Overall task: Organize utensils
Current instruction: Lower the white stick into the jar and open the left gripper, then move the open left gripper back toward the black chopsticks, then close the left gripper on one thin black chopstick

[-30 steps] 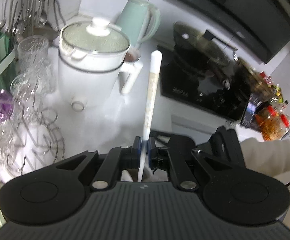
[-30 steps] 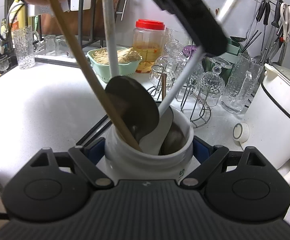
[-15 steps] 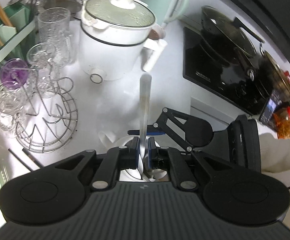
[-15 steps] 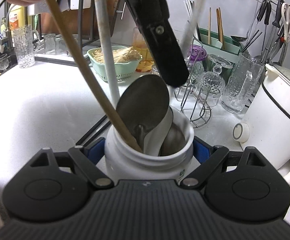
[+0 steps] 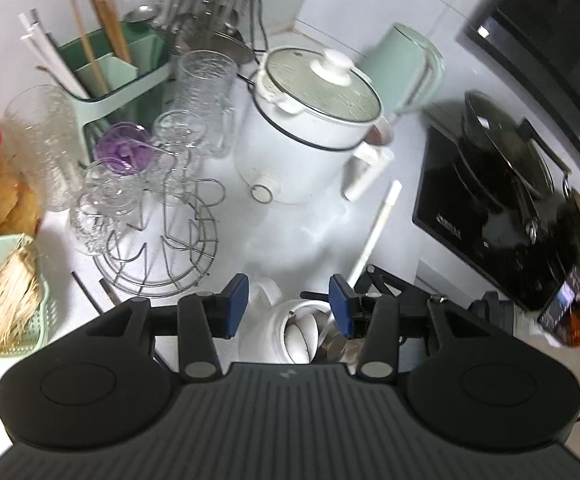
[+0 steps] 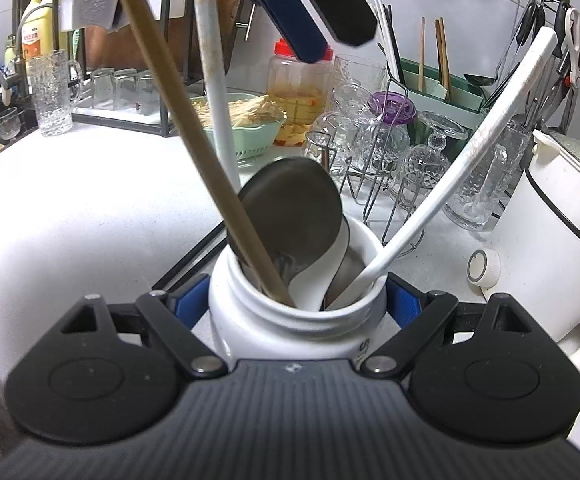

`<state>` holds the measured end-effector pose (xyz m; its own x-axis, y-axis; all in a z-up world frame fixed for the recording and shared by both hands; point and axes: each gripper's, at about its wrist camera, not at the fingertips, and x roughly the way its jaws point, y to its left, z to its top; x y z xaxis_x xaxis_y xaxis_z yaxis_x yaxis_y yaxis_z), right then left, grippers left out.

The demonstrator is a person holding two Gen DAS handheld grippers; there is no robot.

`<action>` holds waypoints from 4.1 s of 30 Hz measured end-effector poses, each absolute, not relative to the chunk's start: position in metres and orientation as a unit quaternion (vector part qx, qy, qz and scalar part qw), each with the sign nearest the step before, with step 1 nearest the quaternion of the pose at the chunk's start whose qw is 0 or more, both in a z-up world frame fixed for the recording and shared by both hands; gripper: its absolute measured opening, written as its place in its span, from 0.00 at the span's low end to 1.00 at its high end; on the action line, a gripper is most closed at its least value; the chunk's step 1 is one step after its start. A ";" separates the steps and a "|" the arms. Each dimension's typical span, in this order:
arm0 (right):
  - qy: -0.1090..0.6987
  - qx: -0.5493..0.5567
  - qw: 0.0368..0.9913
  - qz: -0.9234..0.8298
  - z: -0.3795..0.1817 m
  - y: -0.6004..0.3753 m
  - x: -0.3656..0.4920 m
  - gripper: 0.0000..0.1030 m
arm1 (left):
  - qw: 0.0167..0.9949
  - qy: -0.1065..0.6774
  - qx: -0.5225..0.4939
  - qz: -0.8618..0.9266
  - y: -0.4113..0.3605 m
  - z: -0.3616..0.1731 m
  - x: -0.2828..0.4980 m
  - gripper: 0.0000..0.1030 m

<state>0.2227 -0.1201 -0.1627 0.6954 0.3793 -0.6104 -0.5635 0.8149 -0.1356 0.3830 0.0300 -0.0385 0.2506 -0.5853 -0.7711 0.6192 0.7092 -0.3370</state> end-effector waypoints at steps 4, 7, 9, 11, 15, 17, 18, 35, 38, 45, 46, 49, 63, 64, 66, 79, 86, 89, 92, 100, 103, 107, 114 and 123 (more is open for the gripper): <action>0.290 -0.160 0.906 0.262 -0.163 -0.121 0.223 0.89 | 0.799 0.481 -0.009 -0.360 0.035 -0.040 0.388 0.49; 0.289 -0.160 0.906 0.265 -0.163 -0.122 0.222 0.89 | 0.805 0.483 -0.026 -0.344 0.034 -0.042 0.397 0.61; 0.288 -0.160 0.906 0.266 -0.163 -0.122 0.222 0.89 | 0.805 0.486 -0.037 -0.338 0.032 -0.045 0.405 0.62; 0.289 -0.161 0.905 0.268 -0.163 -0.122 0.223 0.89 | 0.804 0.494 -0.048 -0.329 0.028 -0.049 0.414 0.63; 0.289 -0.162 0.904 0.272 -0.163 -0.122 0.224 0.89 | 0.789 0.502 -0.065 -0.348 0.016 -0.055 0.422 0.63; 0.289 -0.163 0.903 0.274 -0.163 -0.122 0.224 0.89 | 0.785 0.498 -0.053 -0.365 0.009 -0.053 0.419 0.63; 0.288 -0.163 0.903 0.274 -0.163 -0.123 0.224 0.89 | 0.784 0.496 -0.043 -0.371 0.006 -0.052 0.417 0.63; 0.288 -0.160 0.902 0.278 -0.163 -0.125 0.224 0.89 | 0.770 0.429 0.073 -0.467 -0.049 -0.027 0.381 0.45; 0.288 -0.160 0.902 0.278 -0.163 -0.125 0.224 0.89 | 0.781 0.418 0.078 -0.457 -0.057 -0.026 0.379 0.12; 0.288 -0.161 0.901 0.282 -0.163 -0.126 0.224 0.89 | 0.790 0.414 0.094 -0.443 -0.062 -0.021 0.367 0.09; 0.288 -0.161 0.901 0.283 -0.163 -0.126 0.225 0.89 | 0.791 0.414 0.092 -0.441 -0.062 -0.021 0.366 0.09; 0.289 -0.160 0.900 0.283 -0.163 -0.127 0.225 0.89 | 0.793 0.418 0.085 -0.435 -0.059 -0.020 0.365 0.09; 0.296 -0.158 0.902 0.272 -0.162 -0.124 0.225 0.89 | 0.862 0.371 -0.016 -0.346 0.010 0.024 0.338 0.37; 0.297 -0.158 0.902 0.271 -0.162 -0.124 0.225 0.89 | 0.869 0.362 -0.025 -0.337 0.020 0.029 0.331 0.39; 0.300 -0.158 0.902 0.267 -0.161 -0.122 0.224 0.89 | 0.883 0.348 -0.038 -0.313 0.040 0.036 0.317 0.42; 0.322 -0.143 0.911 0.216 -0.160 -0.111 0.226 0.89 | 0.911 0.351 -0.153 -0.156 0.160 -0.005 0.240 0.45; 0.334 -0.130 0.917 0.177 -0.159 -0.105 0.226 0.89 | 0.894 0.397 -0.174 -0.113 0.185 -0.062 0.217 0.45; 0.337 -0.127 0.918 0.168 -0.159 -0.104 0.227 0.89 | 0.886 0.417 -0.179 -0.100 0.187 -0.082 0.210 0.45; 0.339 -0.124 0.918 0.165 -0.158 -0.104 0.227 0.89 | 0.881 0.428 -0.181 -0.091 0.182 -0.099 0.207 0.45; 0.334 -0.125 0.920 0.159 -0.159 -0.106 0.224 0.89 | 0.869 0.451 -0.193 -0.066 0.148 -0.134 0.210 0.45; 0.333 -0.130 0.919 0.168 -0.158 -0.112 0.224 0.89 | 0.856 0.472 -0.197 -0.071 0.131 -0.149 0.213 0.45; 0.331 -0.132 0.918 0.174 -0.158 -0.118 0.224 0.89 | 0.854 0.485 -0.172 -0.080 0.104 -0.167 0.220 0.43; 0.319 -0.131 0.921 0.180 -0.160 -0.121 0.220 0.89 | 0.864 0.482 -0.131 -0.064 0.082 -0.190 0.234 0.34; 0.315 -0.127 0.922 0.186 -0.161 -0.123 0.220 0.89 | 0.867 0.486 -0.097 -0.057 0.077 -0.208 0.265 0.25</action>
<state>0.2201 -0.1229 -0.1605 0.7324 0.2631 -0.6279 -0.4227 0.8988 -0.1164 0.2645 0.0772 -0.2085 0.5211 -0.1932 -0.8313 0.0052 0.9748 -0.2232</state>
